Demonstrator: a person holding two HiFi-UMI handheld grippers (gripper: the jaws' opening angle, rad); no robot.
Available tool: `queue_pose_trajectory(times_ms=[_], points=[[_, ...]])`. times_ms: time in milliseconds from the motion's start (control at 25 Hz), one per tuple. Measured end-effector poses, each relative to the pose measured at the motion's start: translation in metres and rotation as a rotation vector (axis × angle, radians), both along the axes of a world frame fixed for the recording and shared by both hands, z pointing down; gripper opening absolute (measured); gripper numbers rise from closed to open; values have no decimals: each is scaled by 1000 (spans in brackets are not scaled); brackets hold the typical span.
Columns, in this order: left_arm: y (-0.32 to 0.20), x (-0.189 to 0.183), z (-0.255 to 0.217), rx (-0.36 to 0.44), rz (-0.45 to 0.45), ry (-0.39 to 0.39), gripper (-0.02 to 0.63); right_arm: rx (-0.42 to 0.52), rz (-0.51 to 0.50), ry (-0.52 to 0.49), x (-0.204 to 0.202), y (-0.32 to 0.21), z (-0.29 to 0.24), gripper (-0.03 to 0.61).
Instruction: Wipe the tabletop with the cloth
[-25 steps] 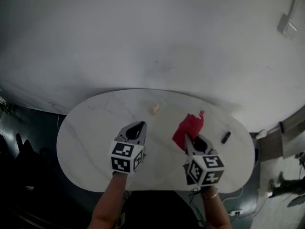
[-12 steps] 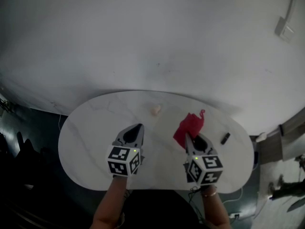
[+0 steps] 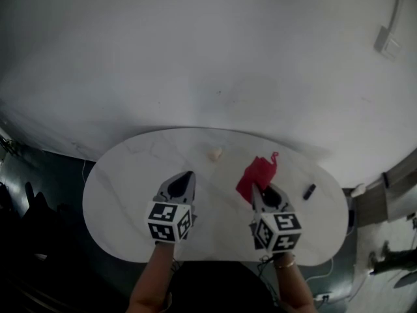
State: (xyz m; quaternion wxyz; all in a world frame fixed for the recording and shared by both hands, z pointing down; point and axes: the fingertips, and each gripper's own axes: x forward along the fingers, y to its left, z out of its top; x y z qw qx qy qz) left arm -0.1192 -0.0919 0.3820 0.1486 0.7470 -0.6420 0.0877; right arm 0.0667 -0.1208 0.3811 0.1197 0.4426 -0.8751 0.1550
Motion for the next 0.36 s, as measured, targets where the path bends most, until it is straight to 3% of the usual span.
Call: queue_pose_trajectory(times_ms=[360], points=[[1,0,-2,4,8,1,2,4,-15,-6,-9,3,-1,48]])
